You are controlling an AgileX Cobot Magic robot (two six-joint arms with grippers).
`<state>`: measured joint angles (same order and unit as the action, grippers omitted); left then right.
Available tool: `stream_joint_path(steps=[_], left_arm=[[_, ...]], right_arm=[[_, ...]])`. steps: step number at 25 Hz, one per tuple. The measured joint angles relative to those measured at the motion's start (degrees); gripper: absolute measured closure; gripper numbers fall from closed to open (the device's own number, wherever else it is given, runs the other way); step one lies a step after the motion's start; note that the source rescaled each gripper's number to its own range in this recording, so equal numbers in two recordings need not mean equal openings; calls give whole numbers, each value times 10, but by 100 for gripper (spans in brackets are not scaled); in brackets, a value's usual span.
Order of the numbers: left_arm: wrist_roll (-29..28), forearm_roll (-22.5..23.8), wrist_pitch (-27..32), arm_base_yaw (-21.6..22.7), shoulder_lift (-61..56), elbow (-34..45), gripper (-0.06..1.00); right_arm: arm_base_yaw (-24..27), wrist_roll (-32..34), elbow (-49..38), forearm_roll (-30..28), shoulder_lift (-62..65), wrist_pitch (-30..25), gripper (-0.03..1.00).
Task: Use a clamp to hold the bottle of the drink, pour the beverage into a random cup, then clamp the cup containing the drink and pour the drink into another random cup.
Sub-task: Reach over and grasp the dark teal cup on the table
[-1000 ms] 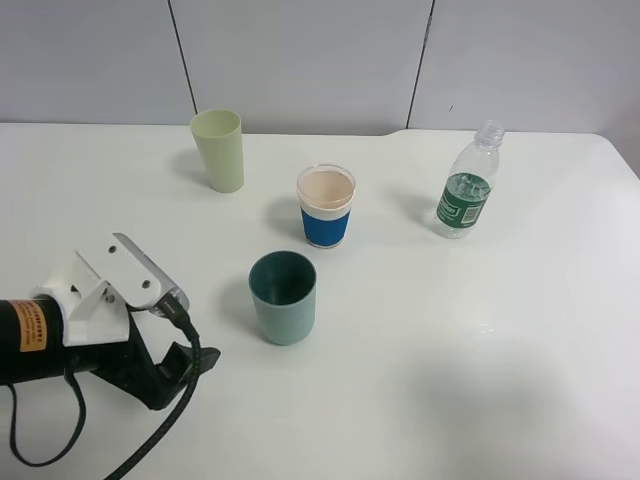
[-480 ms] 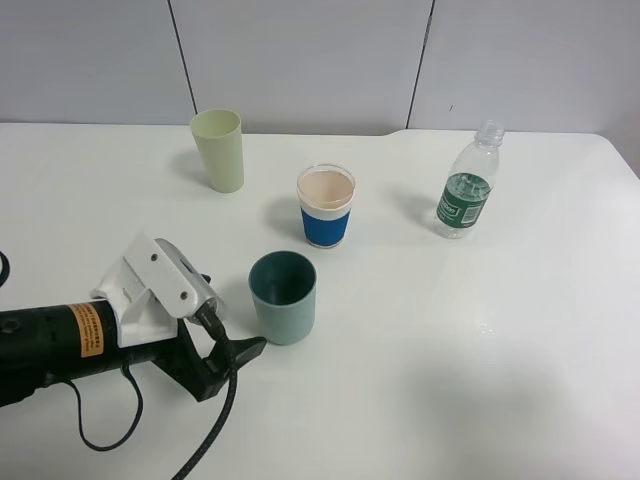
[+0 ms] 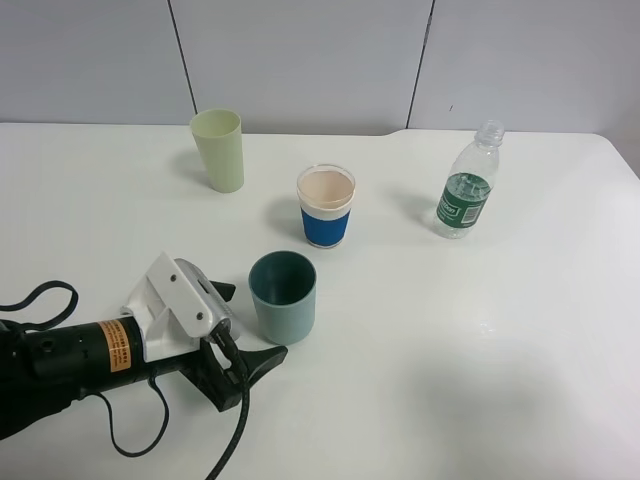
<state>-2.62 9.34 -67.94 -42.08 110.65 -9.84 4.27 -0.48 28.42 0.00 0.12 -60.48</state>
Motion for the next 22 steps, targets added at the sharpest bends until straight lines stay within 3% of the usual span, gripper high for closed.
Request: stream_joint_path(steps=[8,22], left_arm=[[7,5,-10,0,27,-6,-6],[9,53,-13,0,31,-87,-6]], right_arm=[[0,0,0,0,0,0,9],[0,0,0,0,0,0,9]])
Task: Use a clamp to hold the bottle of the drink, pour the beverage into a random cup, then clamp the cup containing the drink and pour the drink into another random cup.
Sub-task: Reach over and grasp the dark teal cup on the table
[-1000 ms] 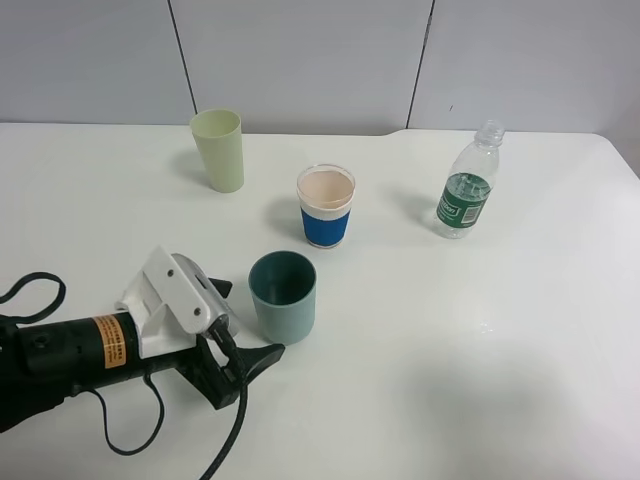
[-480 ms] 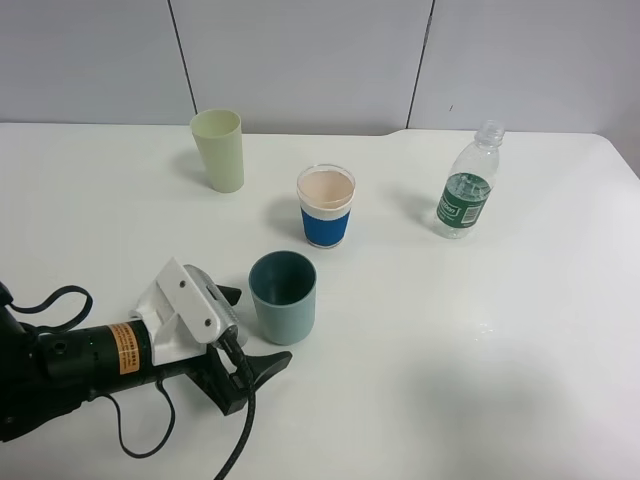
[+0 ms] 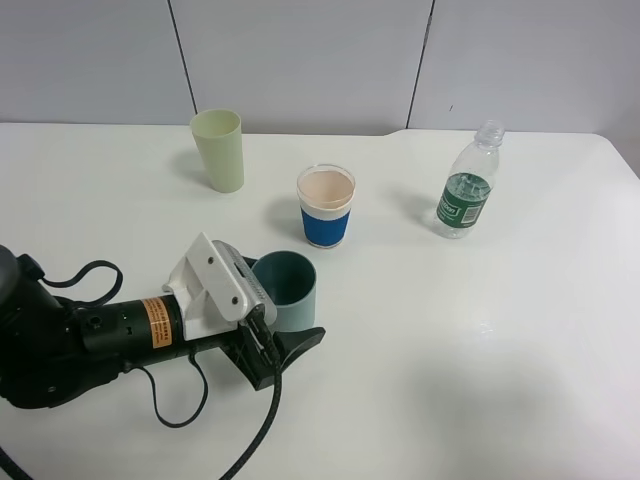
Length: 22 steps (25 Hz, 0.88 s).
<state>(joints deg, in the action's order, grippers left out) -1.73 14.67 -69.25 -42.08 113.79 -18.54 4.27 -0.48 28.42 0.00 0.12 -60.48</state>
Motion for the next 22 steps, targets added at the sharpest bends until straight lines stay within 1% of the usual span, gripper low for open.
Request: stream_joint_path(steps=[8,9,11,12,13,14,15,16,22], left_arm=[[0,14,-1,0,43,-31,-6],[0,15,-1,0,47,-33,-3],[0,15,-1,0,50,-33,7],[0,15,-1,0,50,-33,15],[0,15,-1,0,50,-33,27],[0,15,-1,0,50,-33,42],[0,15,-1,0,50,-33,66],[0,14,-1,0,50,-33,94],[0,3,-2,0,50,-33,93]], right_arm=[[0,0,0,0,0,0,9],[0,0,0,0,0,0,9],[0,0,0,0,0,0,9],[0,0,0,0,0,0,9],[0,0,0,0,0,0,9],[0,0,0,0,0,0,9],[0,0,0,0,0,0,9],[0,0,0,0,0,0,9],[0,0,0,0,0,0,9]])
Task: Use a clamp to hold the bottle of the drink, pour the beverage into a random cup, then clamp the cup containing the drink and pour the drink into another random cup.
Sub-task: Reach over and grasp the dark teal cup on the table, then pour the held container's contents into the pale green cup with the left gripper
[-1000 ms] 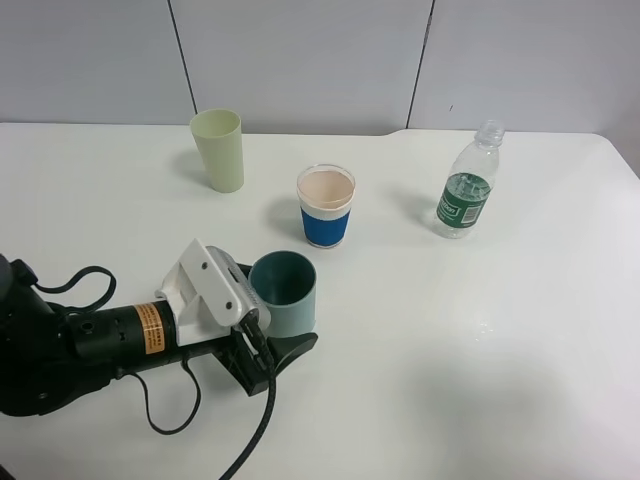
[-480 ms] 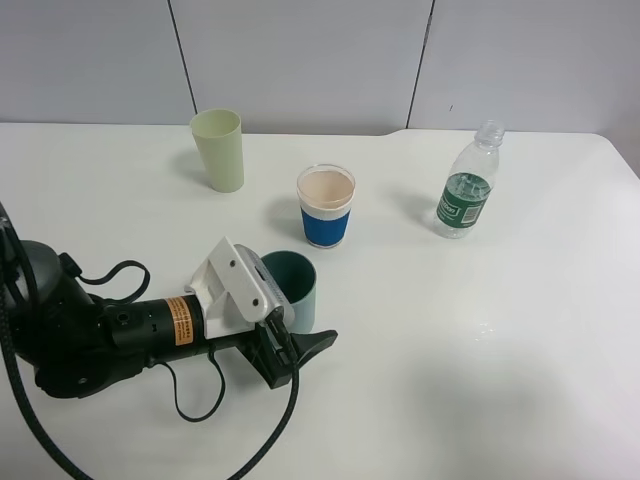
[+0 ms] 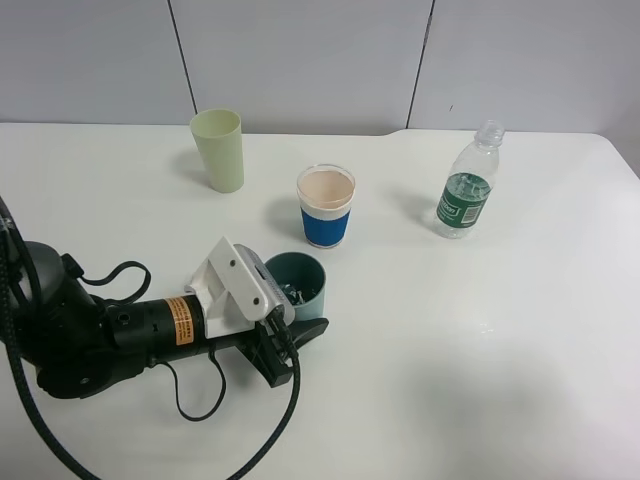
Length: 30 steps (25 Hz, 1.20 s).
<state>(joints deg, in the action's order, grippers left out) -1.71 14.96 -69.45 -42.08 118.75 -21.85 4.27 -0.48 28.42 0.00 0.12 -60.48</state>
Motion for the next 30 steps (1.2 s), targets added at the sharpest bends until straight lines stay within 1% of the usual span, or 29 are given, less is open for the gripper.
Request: stream_joint_path(steps=[6,9,12,15,18,19,22,26,28,30], left_arm=[[0,-3,1,0,-1,0,93],[0,-12,15,0,-15,0,93],[0,-42,38,0,-48,2,93],[0,-91,88,0,-91,7,93],[8,-150,147,0,-136,7,93],[13,-177,162,0,-151,7,93],[48,-252,198,0,-195,8,93],[121,-379,220,0,-246,8,93],[172,-458,220,0,-266,8,93],[225,-524,220,0,-285,6,93]], right_arm=[[0,0,0,0,0,0,9],[0,0,0,0,0,0,9],[0,0,0,0,0,0,9],[0,0,0,0,0,0,9],[0,0,0,0,0,0,9],[0,0,0,0,0,0,9],[0,0,0,0,0,0,9],[0,0,0,0,0,0,9],[0,0,0,0,0,0,9],[0,0,0,0,0,0,9]])
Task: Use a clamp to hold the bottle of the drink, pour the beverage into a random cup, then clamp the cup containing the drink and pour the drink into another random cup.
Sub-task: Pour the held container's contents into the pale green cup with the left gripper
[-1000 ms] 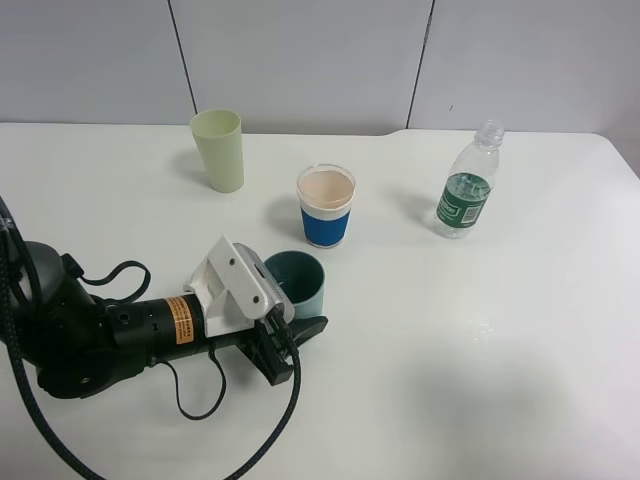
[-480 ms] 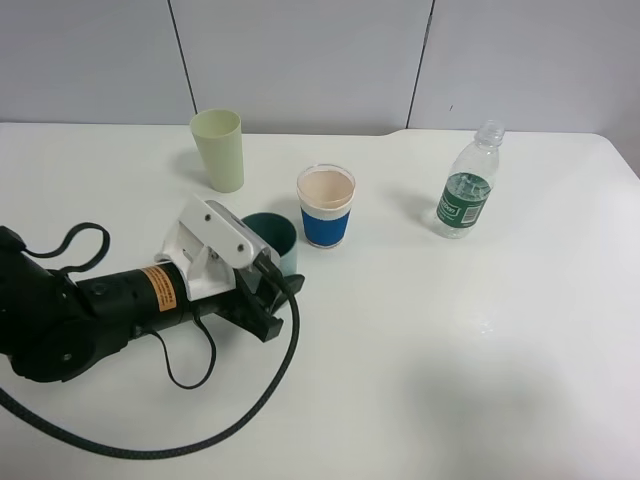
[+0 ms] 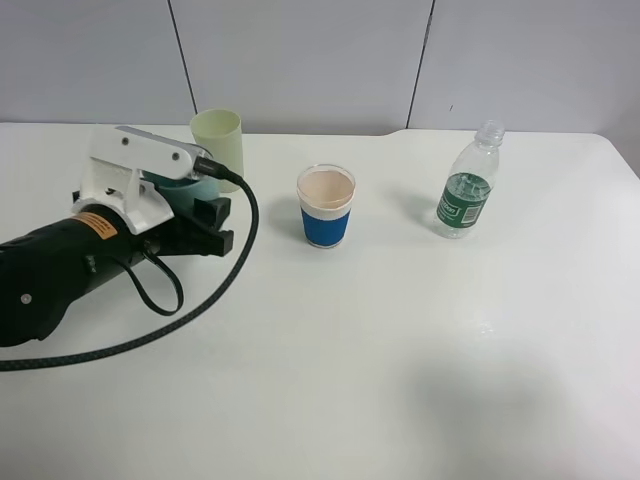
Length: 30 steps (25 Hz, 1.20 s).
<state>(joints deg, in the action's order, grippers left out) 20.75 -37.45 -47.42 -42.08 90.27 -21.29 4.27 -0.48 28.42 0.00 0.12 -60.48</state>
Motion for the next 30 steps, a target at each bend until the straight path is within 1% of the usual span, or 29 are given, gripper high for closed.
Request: stream_joint_path(steps=[2,5,8,11,13,14,17,20,23,26,30], left_arm=[[43,-49,0,0,-15,-2,93],[64,-87,0,0,-39,-4,93],[68,-104,0,0,-56,-4,93],[68,-106,0,0,-62,-4,93],[58,-104,12,13,-63,-4,93],[53,-103,27,28,-63,-7,93],[45,-84,80,86,-63,-25,93],[43,-36,136,149,-62,-55,93],[43,4,169,204,-62,-82,93],[50,32,183,243,-61,-106,93],[95,47,211,281,-46,-142,93]], right_arm=[[0,0,0,0,0,0,9],[0,0,0,0,0,0,9],[0,0,0,0,0,0,9],[0,0,0,0,0,0,9],[0,0,0,0,0,0,9],[0,0,0,0,0,0,9],[0,0,0,0,0,0,9],[0,0,0,0,0,0,9],[0,0,0,0,0,0,9],[0,0,0,0,0,0,9],[0,0,0,0,0,0,9]])
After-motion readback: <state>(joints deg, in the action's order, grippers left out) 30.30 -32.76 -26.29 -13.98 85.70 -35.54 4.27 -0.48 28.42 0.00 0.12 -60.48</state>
